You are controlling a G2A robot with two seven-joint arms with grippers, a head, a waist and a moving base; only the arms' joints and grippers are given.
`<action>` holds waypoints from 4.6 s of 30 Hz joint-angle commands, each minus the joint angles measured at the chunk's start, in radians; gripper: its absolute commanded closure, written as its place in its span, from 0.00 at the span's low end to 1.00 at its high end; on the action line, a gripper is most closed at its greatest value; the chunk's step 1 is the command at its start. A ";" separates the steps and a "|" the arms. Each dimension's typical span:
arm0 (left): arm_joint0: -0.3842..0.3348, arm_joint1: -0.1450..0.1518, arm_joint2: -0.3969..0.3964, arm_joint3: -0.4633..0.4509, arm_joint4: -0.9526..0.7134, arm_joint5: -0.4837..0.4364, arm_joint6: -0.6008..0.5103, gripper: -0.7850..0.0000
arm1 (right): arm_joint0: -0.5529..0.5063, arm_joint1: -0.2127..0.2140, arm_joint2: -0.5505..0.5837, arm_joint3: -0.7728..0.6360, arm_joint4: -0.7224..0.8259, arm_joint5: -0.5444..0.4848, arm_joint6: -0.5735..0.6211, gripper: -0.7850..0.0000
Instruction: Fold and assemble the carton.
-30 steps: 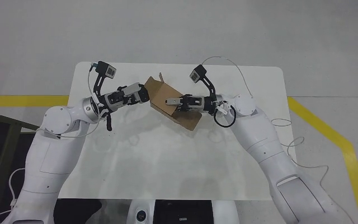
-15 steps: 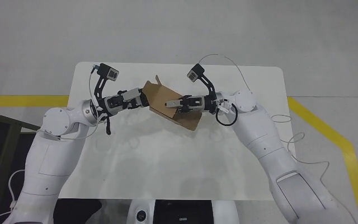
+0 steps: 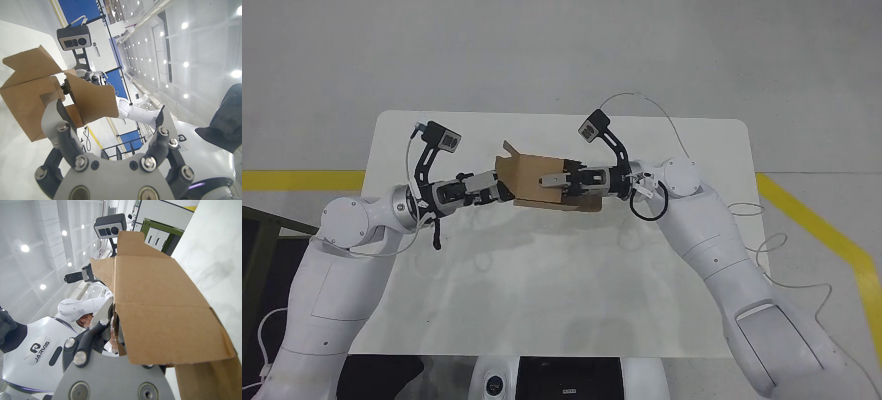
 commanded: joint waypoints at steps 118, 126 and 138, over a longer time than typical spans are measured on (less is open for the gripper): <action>-0.016 0.007 -0.064 0.046 0.211 -0.083 0.075 0.00 | 0.014 0.035 -0.029 0.086 -0.042 0.002 -0.054 1.00; -0.035 0.011 -0.039 0.038 0.367 -0.130 0.073 0.00 | 0.003 0.042 -0.028 0.024 -0.107 0.036 -0.082 1.00; -0.059 0.012 0.006 0.043 0.516 -0.088 0.122 0.00 | -0.018 0.050 -0.015 -0.050 -0.132 0.043 -0.081 1.00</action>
